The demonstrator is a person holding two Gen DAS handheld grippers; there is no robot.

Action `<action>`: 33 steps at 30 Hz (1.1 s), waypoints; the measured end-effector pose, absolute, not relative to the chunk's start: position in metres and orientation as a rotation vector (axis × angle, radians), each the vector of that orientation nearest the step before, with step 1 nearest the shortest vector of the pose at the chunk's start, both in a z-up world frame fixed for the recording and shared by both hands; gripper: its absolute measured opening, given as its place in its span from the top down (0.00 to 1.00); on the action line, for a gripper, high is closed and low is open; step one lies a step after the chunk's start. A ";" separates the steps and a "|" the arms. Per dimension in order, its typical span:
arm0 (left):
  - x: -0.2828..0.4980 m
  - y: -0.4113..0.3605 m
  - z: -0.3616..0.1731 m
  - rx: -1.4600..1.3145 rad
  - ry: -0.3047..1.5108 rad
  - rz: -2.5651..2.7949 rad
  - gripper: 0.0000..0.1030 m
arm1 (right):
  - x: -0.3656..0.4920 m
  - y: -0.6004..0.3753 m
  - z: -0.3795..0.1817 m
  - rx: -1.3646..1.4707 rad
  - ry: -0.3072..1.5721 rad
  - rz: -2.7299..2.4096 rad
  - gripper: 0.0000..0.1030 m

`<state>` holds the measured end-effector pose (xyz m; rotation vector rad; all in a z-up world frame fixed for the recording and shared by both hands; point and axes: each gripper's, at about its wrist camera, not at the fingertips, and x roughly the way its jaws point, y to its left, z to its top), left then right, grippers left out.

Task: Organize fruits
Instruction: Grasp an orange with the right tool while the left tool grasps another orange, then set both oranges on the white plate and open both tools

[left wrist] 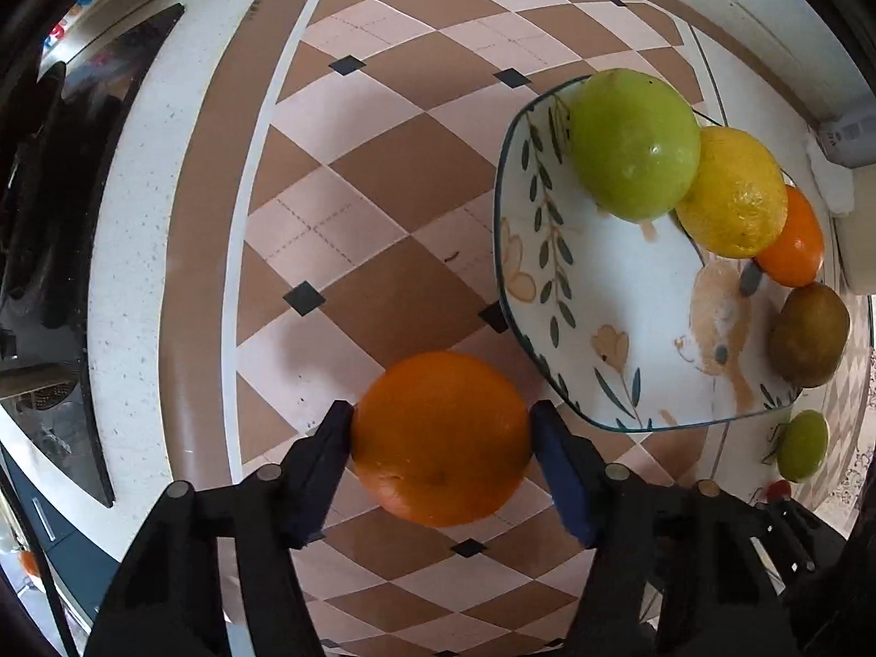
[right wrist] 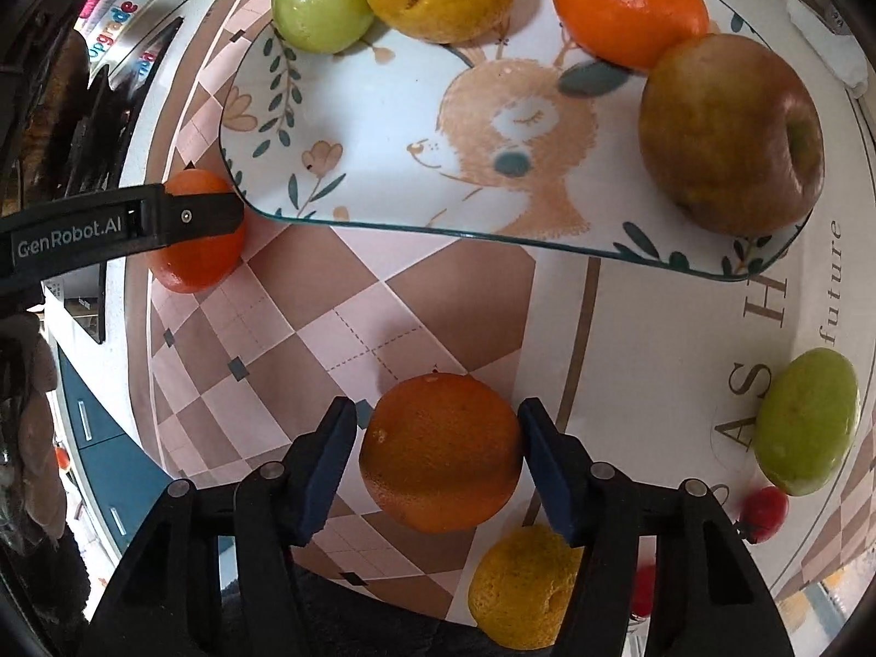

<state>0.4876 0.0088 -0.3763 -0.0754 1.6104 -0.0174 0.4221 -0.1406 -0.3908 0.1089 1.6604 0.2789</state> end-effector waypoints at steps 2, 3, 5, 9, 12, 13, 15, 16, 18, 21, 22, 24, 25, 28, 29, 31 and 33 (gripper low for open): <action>0.484 0.004 -0.375 -0.041 1.598 -0.025 0.39 | 0.423 -0.142 -0.390 0.102 1.665 0.283 0.43; 0.481 0.002 -0.375 -0.034 1.594 -0.029 0.39 | 0.423 -0.142 -0.390 0.097 1.663 0.281 0.43; 0.474 -0.002 -0.373 -0.049 1.607 -0.043 0.39 | 0.423 -0.143 -0.390 0.100 1.665 0.283 0.43; 0.445 -0.011 -0.369 -0.067 1.616 -0.073 0.39 | 0.423 -0.145 -0.390 0.112 1.669 0.283 0.43; 0.426 -0.017 -0.368 -0.078 1.625 -0.084 0.39 | 0.424 -0.153 -0.390 0.140 1.686 0.286 0.43; 0.421 -0.019 -0.370 -0.077 1.630 -0.082 0.39 | 0.424 -0.155 -0.390 0.154 1.689 0.288 0.43; 0.416 -0.019 -0.375 -0.089 1.633 -0.073 0.39 | 0.425 -0.157 -0.391 0.160 1.692 0.290 0.43; 0.415 -0.020 -0.374 -0.092 1.622 -0.070 0.39 | 0.426 -0.157 -0.392 0.160 1.694 0.291 0.43; 0.414 -0.020 -0.373 -0.083 1.615 -0.065 0.39 | 0.426 -0.156 -0.392 0.152 1.697 0.295 0.43; 0.417 -0.018 -0.376 -0.076 1.609 -0.067 0.39 | 0.427 -0.153 -0.392 0.136 1.698 0.299 0.43; 0.415 -0.018 -0.376 -0.075 1.611 -0.069 0.39 | 0.426 -0.153 -0.392 0.140 1.694 0.295 0.43; 0.417 -0.020 -0.374 -0.079 1.614 -0.075 0.39 | 0.424 -0.154 -0.392 0.151 1.689 0.288 0.44; 0.416 -0.020 -0.372 -0.082 1.614 -0.081 0.39 | 0.423 -0.156 -0.391 0.161 1.681 0.284 0.44; 0.422 -0.017 -0.358 -0.102 1.600 -0.100 0.39 | 0.423 -0.165 -0.380 0.193 1.640 0.271 0.44; 0.425 -0.014 -0.348 -0.112 1.592 -0.109 0.39 | 0.425 -0.169 -0.373 0.213 1.619 0.270 0.44; 0.431 -0.013 -0.330 -0.141 1.568 -0.127 0.39 | 0.431 -0.176 -0.359 0.234 1.581 0.270 0.44; 0.441 -0.012 -0.310 -0.174 1.538 -0.149 0.39 | 0.440 -0.179 -0.345 0.241 1.541 0.273 0.44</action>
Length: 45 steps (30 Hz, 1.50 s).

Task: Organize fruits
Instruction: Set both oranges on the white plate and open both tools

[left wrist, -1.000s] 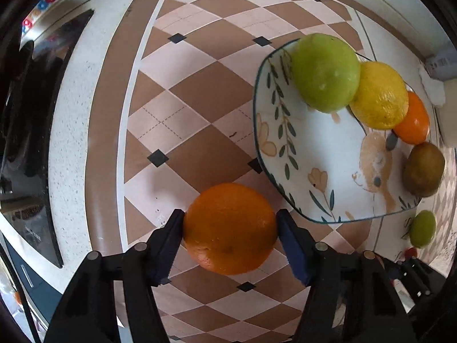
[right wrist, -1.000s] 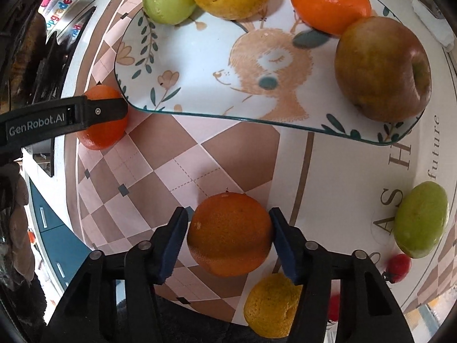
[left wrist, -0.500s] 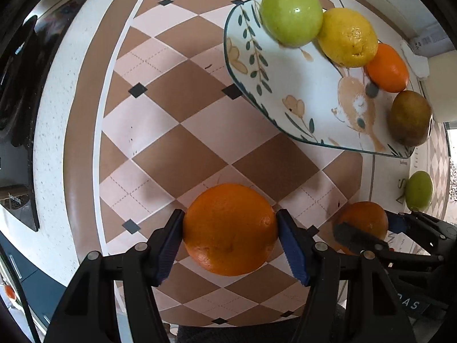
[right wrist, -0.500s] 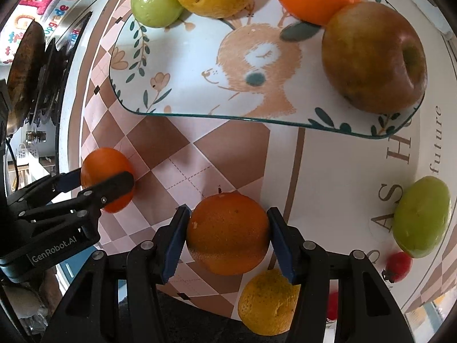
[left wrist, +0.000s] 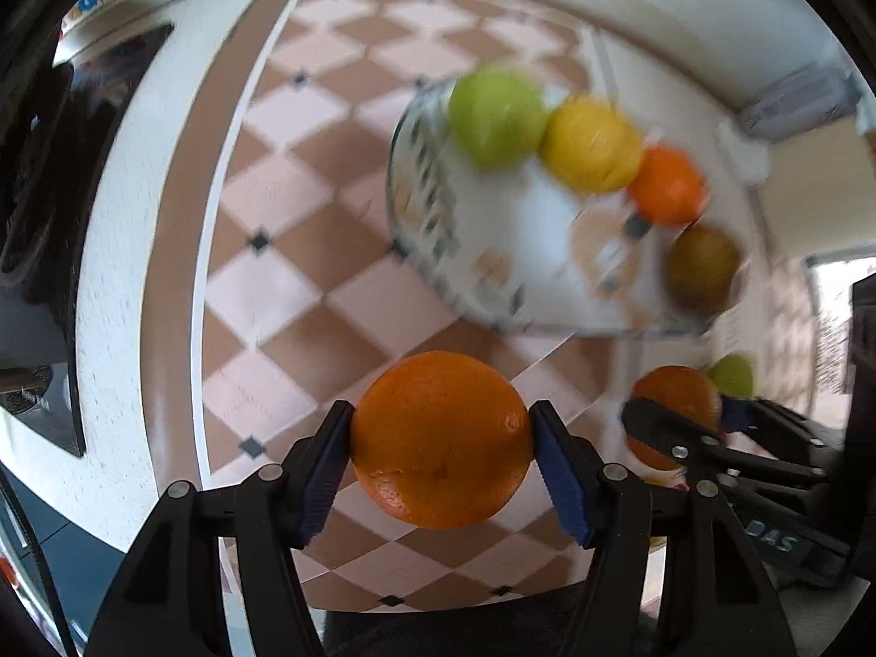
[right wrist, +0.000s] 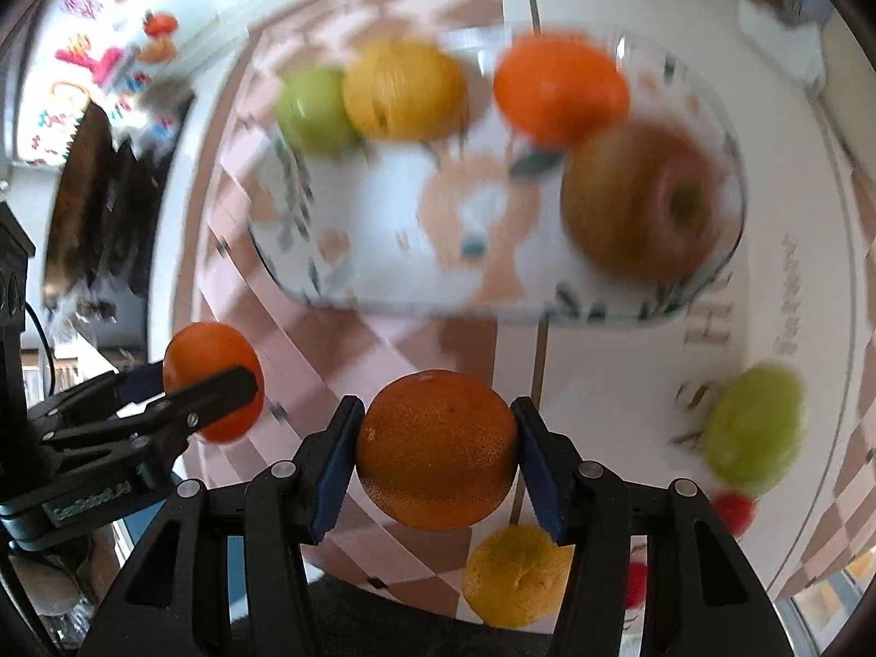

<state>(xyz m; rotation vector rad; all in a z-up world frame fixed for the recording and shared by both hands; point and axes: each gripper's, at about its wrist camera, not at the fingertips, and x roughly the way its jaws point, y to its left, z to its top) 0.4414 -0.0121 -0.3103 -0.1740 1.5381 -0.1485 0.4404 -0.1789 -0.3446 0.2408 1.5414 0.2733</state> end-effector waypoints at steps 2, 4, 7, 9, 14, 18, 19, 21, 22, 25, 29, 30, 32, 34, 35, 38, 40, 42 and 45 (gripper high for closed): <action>0.458 -0.011 -0.293 -0.199 1.513 -0.165 0.39 | 0.453 -0.180 -0.332 0.247 1.504 0.274 0.44; 0.475 -0.013 -0.286 -0.209 1.506 -0.159 0.39 | 0.469 -0.182 -0.325 0.247 1.483 0.271 0.44; 0.503 -0.008 -0.291 -0.211 1.518 -0.139 0.39 | 0.492 -0.184 -0.323 0.237 1.479 0.256 0.44; 0.518 -0.003 -0.304 -0.236 1.547 -0.135 0.39 | 0.501 -0.183 -0.326 0.228 1.485 0.253 0.44; 0.538 -0.002 -0.325 -0.260 1.611 -0.126 0.39 | 0.516 -0.176 -0.339 0.205 1.500 0.250 0.44; 0.540 -0.005 -0.332 -0.271 1.649 -0.129 0.39 | 0.519 -0.170 -0.348 0.200 1.513 0.257 0.44; 0.540 -0.004 -0.334 -0.277 1.659 -0.126 0.39 | 0.519 -0.169 -0.350 0.202 1.517 0.257 0.44; 0.542 -0.007 -0.340 -0.280 1.676 -0.123 0.39 | 0.521 -0.169 -0.352 0.207 1.524 0.256 0.44; 0.543 -0.010 -0.344 -0.283 1.686 -0.119 0.39 | 0.521 -0.169 -0.354 0.211 1.530 0.254 0.44; 0.543 -0.013 -0.352 -0.305 1.706 -0.113 0.39 | 0.524 -0.171 -0.358 0.231 1.548 0.246 0.42; 0.543 -0.014 -0.346 -0.320 1.680 -0.133 0.31 | 0.523 -0.175 -0.353 0.261 1.548 0.252 0.26; 0.543 -0.014 -0.342 -0.316 1.666 -0.138 0.28 | 0.522 -0.175 -0.350 0.260 1.545 0.252 0.23; 0.543 -0.015 -0.333 -0.292 1.642 -0.141 0.22 | 0.520 -0.177 -0.344 0.235 1.541 0.235 0.21; 0.542 -0.016 -0.325 -0.262 1.615 -0.131 0.15 | 0.517 -0.178 -0.338 0.223 1.542 0.224 0.20; 0.539 -0.016 -0.318 -0.234 1.594 -0.120 0.15 | 0.514 -0.179 -0.335 0.216 1.542 0.213 0.20; 0.530 -0.016 -0.305 -0.185 1.556 -0.097 0.15 | 0.505 -0.181 -0.322 0.164 1.533 0.167 0.07; 0.520 -0.016 -0.295 -0.150 1.528 -0.079 0.15 | 0.497 -0.187 -0.313 0.156 1.511 0.154 0.07; 0.511 -0.015 -0.288 -0.124 1.503 -0.064 0.15 | 0.489 -0.192 -0.305 0.143 1.494 0.141 0.07; 0.494 -0.014 -0.275 -0.082 1.456 -0.033 0.15 | 0.475 -0.201 -0.290 0.120 1.459 0.110 0.07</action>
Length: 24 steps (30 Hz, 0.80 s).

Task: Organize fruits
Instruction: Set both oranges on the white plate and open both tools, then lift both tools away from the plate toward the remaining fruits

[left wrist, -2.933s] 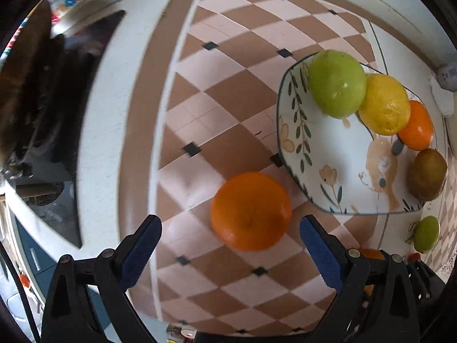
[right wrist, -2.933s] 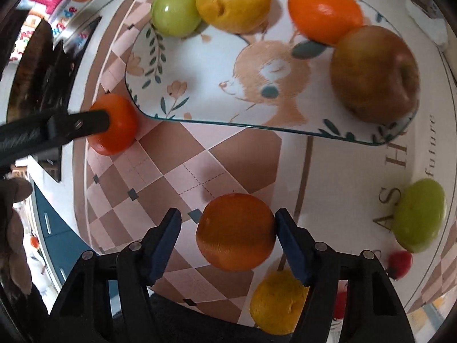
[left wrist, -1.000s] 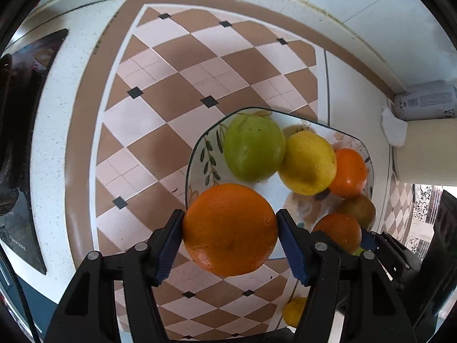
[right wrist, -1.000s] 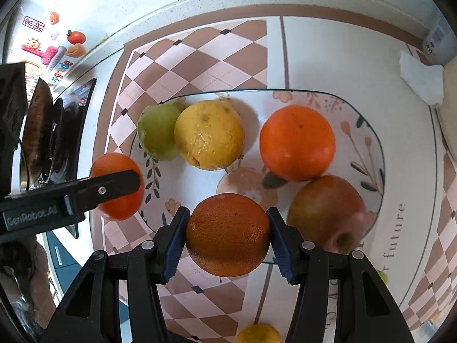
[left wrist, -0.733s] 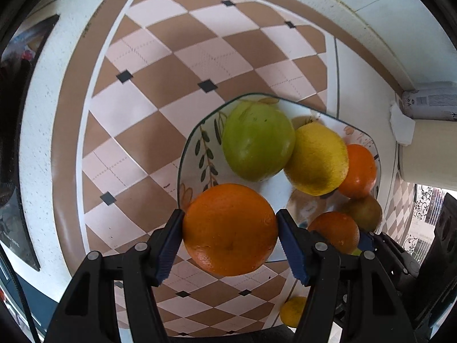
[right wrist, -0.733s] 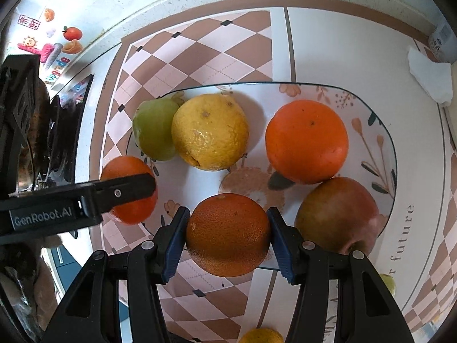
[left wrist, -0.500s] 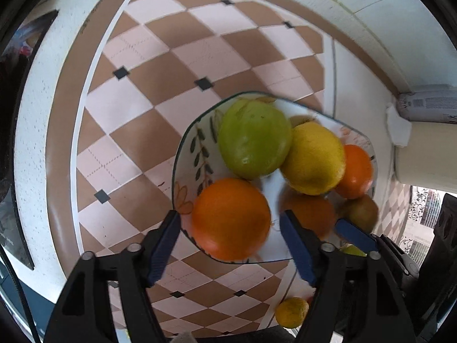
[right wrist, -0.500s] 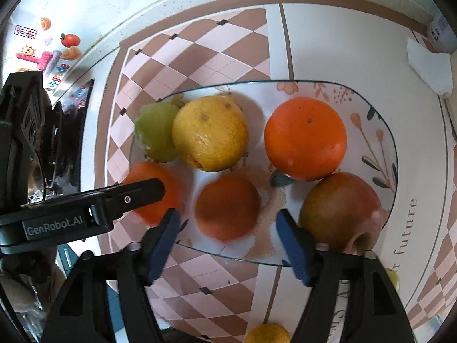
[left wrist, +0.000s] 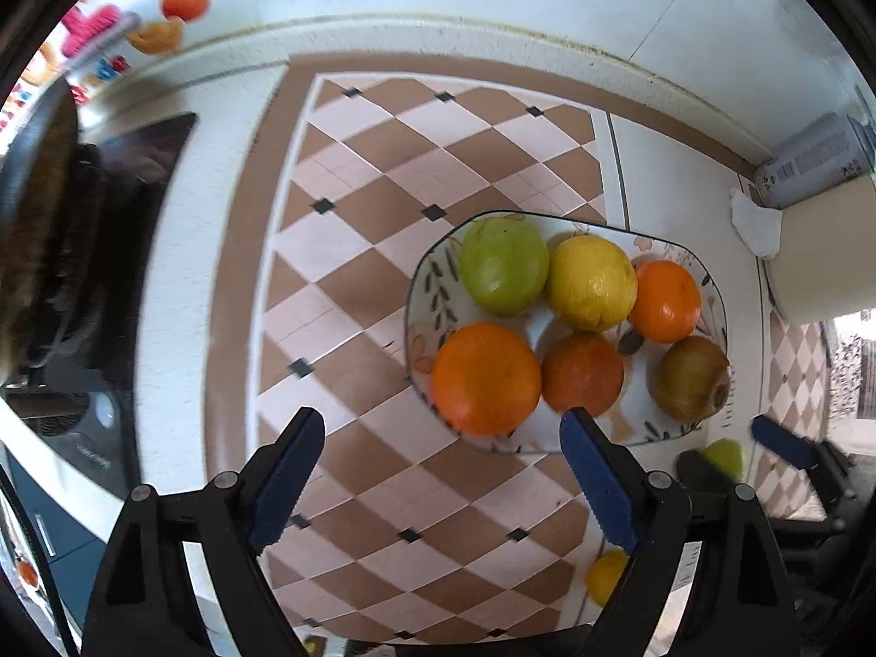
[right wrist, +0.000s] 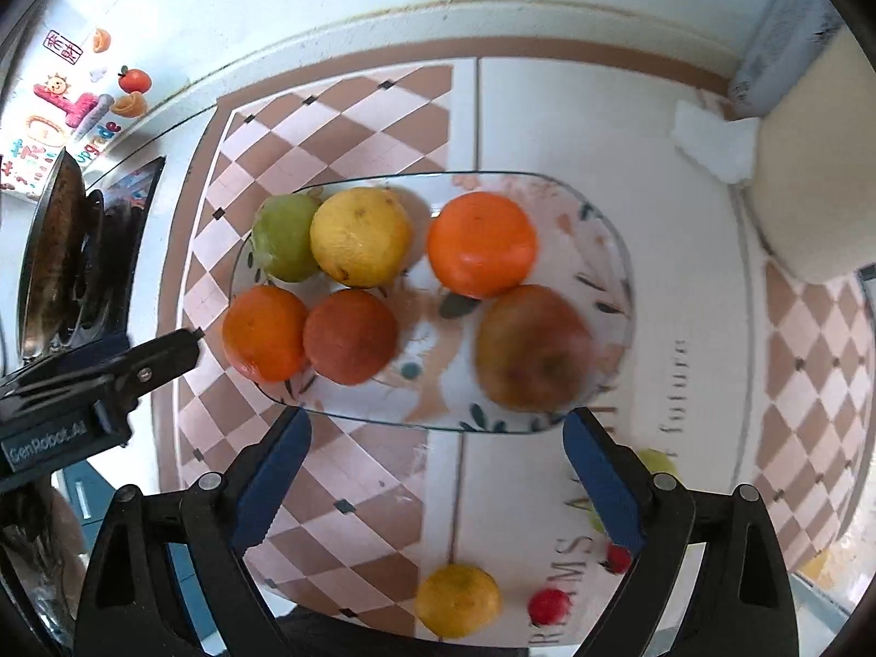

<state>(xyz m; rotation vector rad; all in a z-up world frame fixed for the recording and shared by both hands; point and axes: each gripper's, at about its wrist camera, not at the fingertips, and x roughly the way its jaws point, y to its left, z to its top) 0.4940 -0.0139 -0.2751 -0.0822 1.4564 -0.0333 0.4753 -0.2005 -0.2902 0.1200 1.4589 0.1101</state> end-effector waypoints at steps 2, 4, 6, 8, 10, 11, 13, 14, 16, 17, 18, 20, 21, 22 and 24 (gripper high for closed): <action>0.482 -0.015 -0.265 -0.064 1.421 -0.014 0.15 | 0.466 -0.205 -0.281 0.113 1.438 0.090 0.07; 0.470 -0.015 -0.254 -0.050 1.386 -0.007 0.15 | 0.455 -0.211 -0.272 0.098 1.418 0.066 0.07; 0.459 -0.015 -0.245 -0.046 1.359 -0.004 0.15 | 0.446 -0.214 -0.266 0.107 1.406 0.056 0.07; 0.447 -0.017 -0.236 -0.031 1.331 0.000 0.15 | 0.433 -0.217 -0.258 0.116 1.394 0.053 0.07; 0.436 -0.019 -0.227 -0.022 1.306 0.002 0.15 | 0.422 -0.218 -0.252 0.114 1.379 0.049 0.07; 0.429 -0.020 -0.222 -0.018 1.294 0.002 0.15 | 0.416 -0.218 -0.247 0.114 1.367 0.045 0.07; 0.418 -0.021 -0.214 -0.016 1.274 0.000 0.15 | 0.406 -0.220 -0.239 0.109 1.351 0.042 0.07; 0.413 -0.022 -0.210 -0.016 1.264 -0.001 0.15 | 0.400 -0.221 -0.233 0.105 1.339 0.036 0.07; 0.404 -0.025 -0.202 -0.012 1.246 -0.006 0.15 | 0.391 -0.221 -0.224 0.087 1.315 0.023 0.07; 0.397 -0.026 -0.197 -0.009 1.233 -0.012 0.15 | 0.387 -0.220 -0.218 0.078 1.304 0.020 0.07; 0.393 -0.028 -0.193 -0.005 1.225 -0.012 0.15 | 0.382 -0.221 -0.212 0.075 1.288 0.019 0.07; 0.385 -0.031 -0.185 0.008 1.205 -0.013 0.15 | 0.373 -0.221 -0.199 0.071 1.263 0.020 0.07; 0.381 -0.032 -0.181 0.006 1.195 -0.014 0.15 | 0.368 -0.221 -0.192 0.068 1.250 0.021 0.07; 0.377 -0.033 -0.177 0.005 1.186 -0.015 0.15 | 0.363 -0.222 -0.184 0.071 1.234 0.023 0.07; 0.369 -0.035 -0.169 0.007 1.167 -0.017 0.15 | 0.355 -0.223 -0.172 0.066 1.207 0.022 0.07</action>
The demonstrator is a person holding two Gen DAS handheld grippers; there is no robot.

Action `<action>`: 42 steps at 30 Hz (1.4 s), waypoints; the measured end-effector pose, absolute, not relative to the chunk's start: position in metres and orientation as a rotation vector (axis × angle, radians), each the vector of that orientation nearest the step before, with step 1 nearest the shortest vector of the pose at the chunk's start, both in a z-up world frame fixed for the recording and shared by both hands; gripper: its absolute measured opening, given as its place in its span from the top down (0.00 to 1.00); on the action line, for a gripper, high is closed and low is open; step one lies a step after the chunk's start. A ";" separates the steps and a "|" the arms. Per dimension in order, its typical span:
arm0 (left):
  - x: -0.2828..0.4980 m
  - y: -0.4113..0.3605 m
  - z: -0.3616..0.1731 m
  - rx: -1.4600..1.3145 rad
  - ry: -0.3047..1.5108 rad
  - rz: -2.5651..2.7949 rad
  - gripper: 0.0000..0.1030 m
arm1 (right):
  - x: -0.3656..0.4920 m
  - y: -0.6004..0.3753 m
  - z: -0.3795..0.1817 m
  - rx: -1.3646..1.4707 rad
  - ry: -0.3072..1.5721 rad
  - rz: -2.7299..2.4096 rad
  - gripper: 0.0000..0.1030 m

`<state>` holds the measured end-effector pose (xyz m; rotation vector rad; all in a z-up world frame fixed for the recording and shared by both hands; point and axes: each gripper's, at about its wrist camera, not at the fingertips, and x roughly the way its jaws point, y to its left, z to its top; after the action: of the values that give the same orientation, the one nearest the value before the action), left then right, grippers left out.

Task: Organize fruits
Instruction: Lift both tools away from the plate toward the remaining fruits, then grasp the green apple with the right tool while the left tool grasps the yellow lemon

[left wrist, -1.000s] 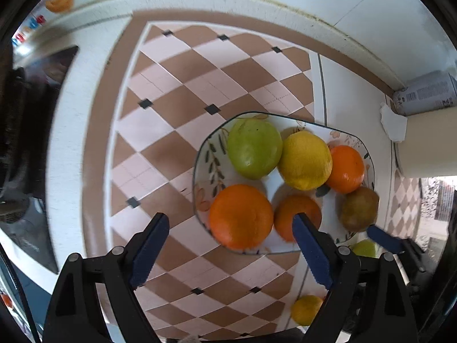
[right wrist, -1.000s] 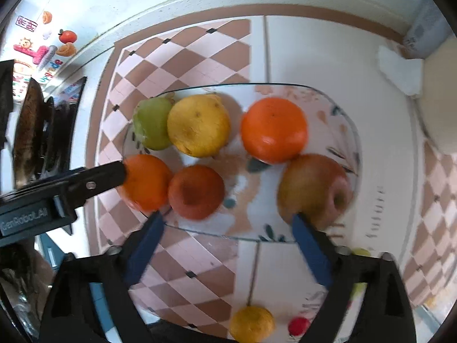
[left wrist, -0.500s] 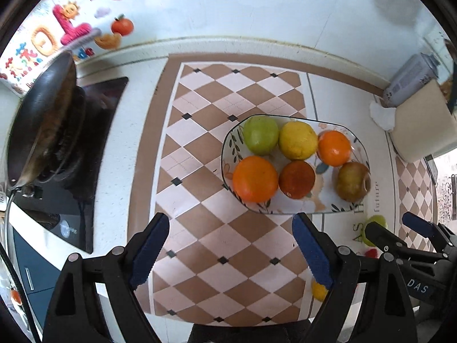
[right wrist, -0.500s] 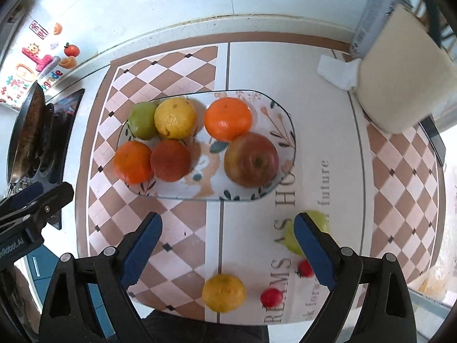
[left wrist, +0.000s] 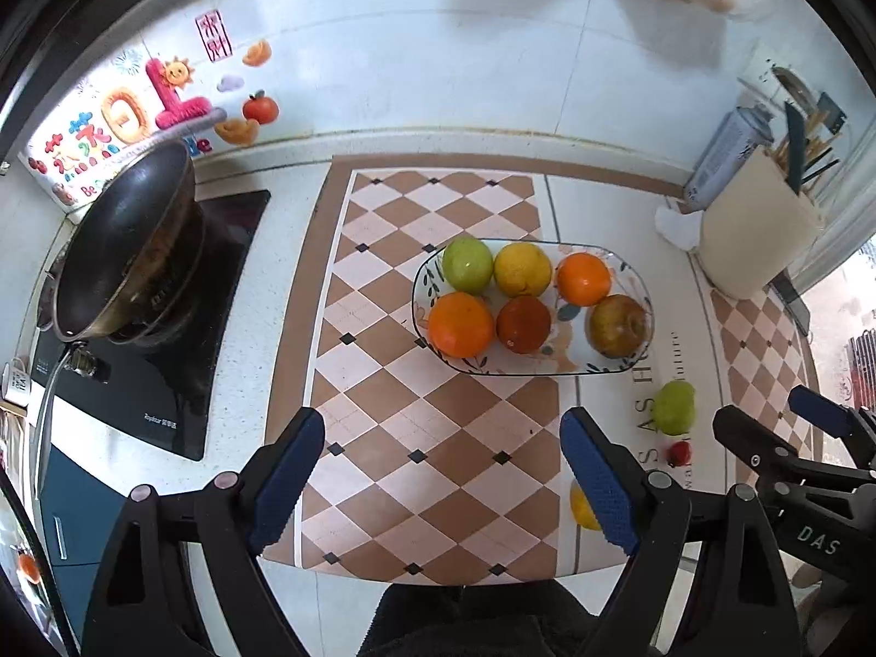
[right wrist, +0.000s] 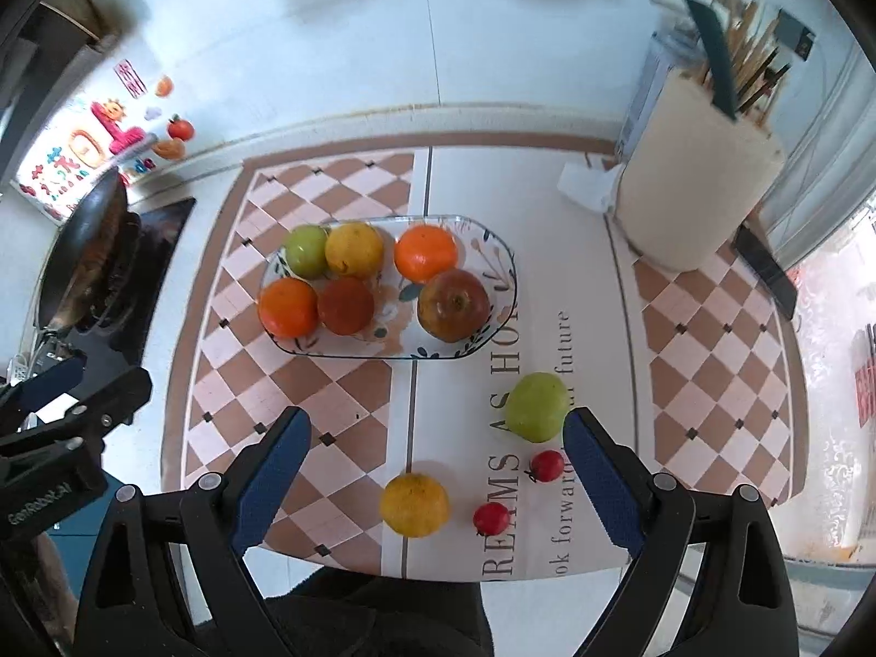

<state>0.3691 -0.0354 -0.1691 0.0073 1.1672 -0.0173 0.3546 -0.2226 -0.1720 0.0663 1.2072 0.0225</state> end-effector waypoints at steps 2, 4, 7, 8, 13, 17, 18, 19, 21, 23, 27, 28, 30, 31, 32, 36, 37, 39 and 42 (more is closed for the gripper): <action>0.361 -0.038 -0.160 0.013 1.144 -0.019 0.15 | 0.346 -0.224 -0.161 0.071 1.182 0.020 0.07; 0.354 -0.040 -0.154 0.016 1.133 -0.020 0.15 | 0.337 -0.225 -0.151 0.078 1.162 0.019 0.07; 0.346 -0.041 -0.147 0.011 1.117 -0.026 0.15 | 0.326 -0.226 -0.140 0.089 1.141 0.025 0.07; 0.344 -0.041 -0.145 0.005 1.110 -0.031 0.15 | 0.323 -0.227 -0.137 0.092 1.136 0.025 0.07; 0.338 -0.044 -0.138 -0.017 1.093 -0.055 0.15 | 0.311 -0.230 -0.129 0.144 1.106 0.053 0.07; 0.342 -0.049 -0.146 0.004 1.113 -0.068 0.14 | 0.306 -0.240 -0.137 0.211 1.108 0.070 0.08; 0.343 -0.050 -0.151 0.015 1.120 -0.070 0.14 | 0.305 -0.246 -0.144 0.235 1.120 0.066 0.10; 0.344 -0.052 -0.156 0.027 1.128 -0.069 0.06 | 0.305 -0.250 -0.150 0.254 1.130 0.066 0.14; 0.345 -0.055 -0.168 0.039 1.146 -0.079 0.04 | 0.303 -0.261 -0.167 0.308 1.168 0.060 0.26; 0.347 -0.061 -0.186 0.046 1.184 -0.103 0.04 | 0.298 -0.276 -0.187 0.361 1.202 0.035 0.31; 0.352 -0.079 -0.221 0.049 1.267 -0.166 0.04 | 0.292 -0.305 -0.221 0.433 1.259 -0.019 0.31; 0.355 -0.087 -0.235 0.043 1.311 -0.180 0.04 | 0.292 -0.311 -0.227 0.443 1.271 -0.026 0.31; 0.358 -0.099 -0.256 0.017 1.379 -0.207 0.04 | 0.296 -0.323 -0.240 0.437 1.292 -0.031 0.31; 0.361 -0.106 -0.268 -0.007 1.417 -0.222 0.04 | 0.299 -0.327 -0.244 0.431 1.297 -0.033 0.31; 0.363 -0.114 -0.280 -0.026 1.454 -0.233 0.04 | 0.303 -0.331 -0.248 0.424 1.307 -0.031 0.31; 0.369 -0.141 -0.321 -0.084 1.603 -0.280 0.04 | 0.328 -0.346 -0.265 0.400 1.345 0.006 0.31; 0.371 -0.145 -0.329 -0.105 1.636 -0.277 0.04 | 0.334 -0.348 -0.268 0.399 1.355 0.021 0.31; 0.373 -0.151 -0.343 -0.150 1.676 -0.273 0.04 | 0.347 -0.353 -0.276 0.372 1.376 0.056 0.31; 0.376 -0.163 -0.360 -0.161 1.721 -0.260 0.05 | 0.364 -0.359 -0.291 0.357 1.413 0.105 0.31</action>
<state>0.3759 -0.1629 -0.3598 -0.1607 1.7211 -0.2604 0.3640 -0.3592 -0.2911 0.3569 1.4126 0.1051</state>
